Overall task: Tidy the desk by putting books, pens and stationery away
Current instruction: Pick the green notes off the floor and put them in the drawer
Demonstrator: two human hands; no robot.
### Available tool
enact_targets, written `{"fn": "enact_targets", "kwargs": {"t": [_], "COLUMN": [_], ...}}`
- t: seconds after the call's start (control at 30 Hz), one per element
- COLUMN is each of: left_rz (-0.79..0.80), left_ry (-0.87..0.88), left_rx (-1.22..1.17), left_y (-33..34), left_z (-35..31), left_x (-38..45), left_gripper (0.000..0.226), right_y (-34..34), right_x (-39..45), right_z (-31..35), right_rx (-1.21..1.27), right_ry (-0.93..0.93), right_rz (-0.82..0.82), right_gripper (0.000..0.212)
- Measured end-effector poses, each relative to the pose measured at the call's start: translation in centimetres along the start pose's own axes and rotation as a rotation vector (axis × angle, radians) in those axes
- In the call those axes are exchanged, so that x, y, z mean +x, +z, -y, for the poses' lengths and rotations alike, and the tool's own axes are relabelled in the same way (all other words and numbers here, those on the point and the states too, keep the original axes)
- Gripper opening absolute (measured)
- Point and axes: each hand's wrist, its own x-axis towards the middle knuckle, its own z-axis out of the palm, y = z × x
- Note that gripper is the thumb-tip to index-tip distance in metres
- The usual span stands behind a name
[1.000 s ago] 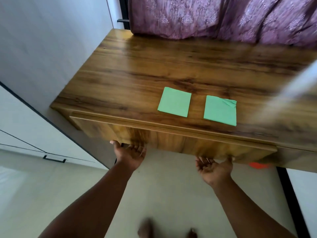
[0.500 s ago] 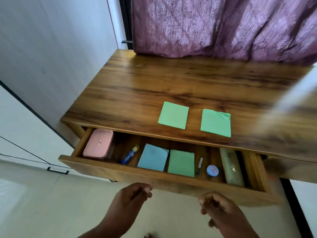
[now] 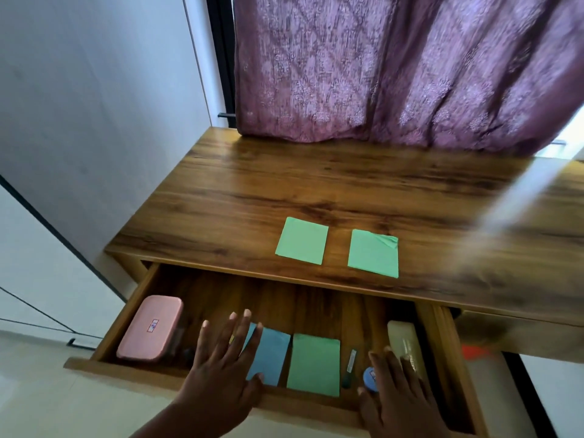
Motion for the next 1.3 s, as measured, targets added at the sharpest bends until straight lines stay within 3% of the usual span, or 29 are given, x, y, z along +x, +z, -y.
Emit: {"fn": "enact_targets", "kwargs": {"t": [0.13, 0.23, 0.37, 0.43, 0.5, 0.6, 0.7, 0.8, 0.9, 1.07, 1.1, 1.17, 1.2, 1.3], "left_rz": [-0.004, -0.027, 0.052, 0.151, 0.143, -0.111, -0.358, -0.45, -0.307, 0.159, 0.23, 0.309, 0.35, 0.318], "left_ry": [-0.012, 0.027, 0.105, 0.082, 0.054, 0.161, 0.375, 0.471, 0.441, 0.113, 0.106, 0.086, 0.048, 0.018], "left_rx": [-0.011, -0.113, 0.023, 0.035, 0.049, 0.074, 0.011, -0.044, 0.029, 0.022, 0.017, -0.076, -0.135, -0.263], "left_y": [-1.9, -5.4, -7.5, -6.7, -6.0, -5.3, -3.4, -1.3, 0.4, 1.7, 2.2, 3.5, 3.4, 1.1], "left_z": [0.1, -1.0, -2.0, -2.0, -2.5, -2.6, -1.5, -0.5, -0.5, 0.1, 0.3, 0.4, 0.2, -0.2], "left_x": [2.9, 8.8, 17.9, 20.1, 19.9, 16.4, 11.9, 8.1, 7.5, 10.8, 11.2, 11.6, 11.3, 9.4], "left_gripper": [0.09, 0.097, 0.112, 0.12, 0.11, 0.083, 0.054, 0.043, 0.053, 0.058, 0.071, 0.114, 0.122, 0.117], "right_y": [-4.5, -8.4, -8.3, -6.8, -5.6, -4.6, -3.6, -1.7, -0.3, -0.6, -0.4, 0.1, 0.1, -0.7], "right_x": [3.1, 7.9, 14.1, 14.4, 13.2, 10.8, 8.0, 5.8, 6.5, 10.8, 11.4, 11.9, 11.5, 8.8], "right_z": [0.3, 1.0, 1.0, 0.5, 0.0, -0.1, 0.2, 1.3, 2.4, 4.3, 4.5, 4.3, 4.5, 4.2], "right_rx": [0.078, 0.12, -0.079, -0.147, -0.142, -0.105, -0.095, -0.096, -0.136, -0.131, -0.145, -0.132, -0.117, 0.025], "right_ry": [-0.102, -0.208, -0.242, -0.227, -0.213, -0.329, -0.497, -0.638, -0.649, -0.445, -0.449, -0.435, -0.403, -0.358], "right_rz": [-0.026, -0.251, -0.124, -0.15, -0.267, -0.45, -0.479, -0.428, -0.273, -0.092, -0.036, 0.142, 0.24, 0.219], "right_gripper": [0.101, 0.094, 0.108, 0.099, 0.076, 0.051, 0.044, 0.041, 0.045, 0.048, 0.049, 0.05, 0.054, 0.06]}}
